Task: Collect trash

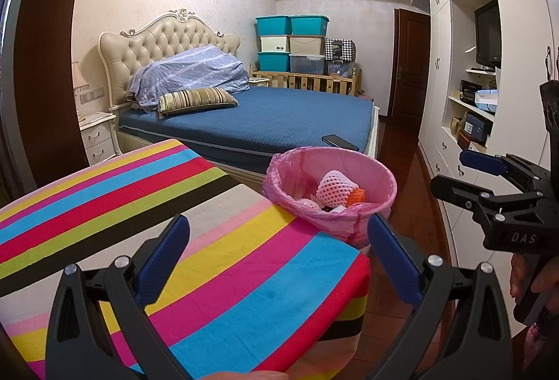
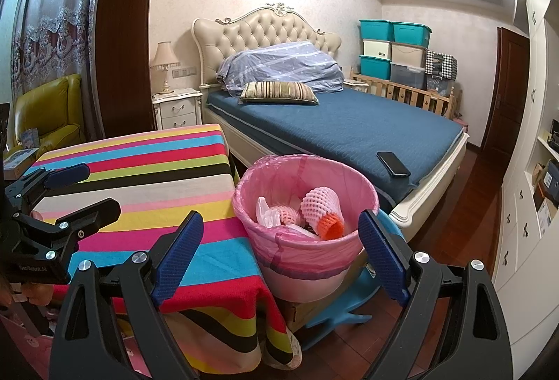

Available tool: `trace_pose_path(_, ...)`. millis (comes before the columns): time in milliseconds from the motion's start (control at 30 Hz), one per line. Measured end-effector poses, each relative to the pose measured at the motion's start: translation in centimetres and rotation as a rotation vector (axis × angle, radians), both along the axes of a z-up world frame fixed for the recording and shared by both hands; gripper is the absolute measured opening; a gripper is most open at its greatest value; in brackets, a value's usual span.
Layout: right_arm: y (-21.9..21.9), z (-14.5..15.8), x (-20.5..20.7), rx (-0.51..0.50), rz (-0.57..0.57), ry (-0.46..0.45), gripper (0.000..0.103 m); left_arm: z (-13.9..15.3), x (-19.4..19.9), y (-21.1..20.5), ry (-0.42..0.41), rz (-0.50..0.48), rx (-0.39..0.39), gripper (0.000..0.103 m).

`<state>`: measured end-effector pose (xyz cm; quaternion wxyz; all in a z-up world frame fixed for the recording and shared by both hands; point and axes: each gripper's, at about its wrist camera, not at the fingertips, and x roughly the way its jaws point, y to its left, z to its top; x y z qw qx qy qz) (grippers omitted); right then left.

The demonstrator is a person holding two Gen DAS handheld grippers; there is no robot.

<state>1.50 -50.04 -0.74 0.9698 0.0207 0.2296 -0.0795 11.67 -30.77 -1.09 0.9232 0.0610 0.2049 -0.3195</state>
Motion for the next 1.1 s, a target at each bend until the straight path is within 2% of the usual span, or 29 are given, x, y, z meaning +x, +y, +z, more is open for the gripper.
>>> trace_pose_path(1100, 0.01, 0.05, 0.00, 0.000, 0.000, 0.001, 0.085, -0.81, 0.22, 0.16, 0.006, -0.013, 0.008, 0.099)
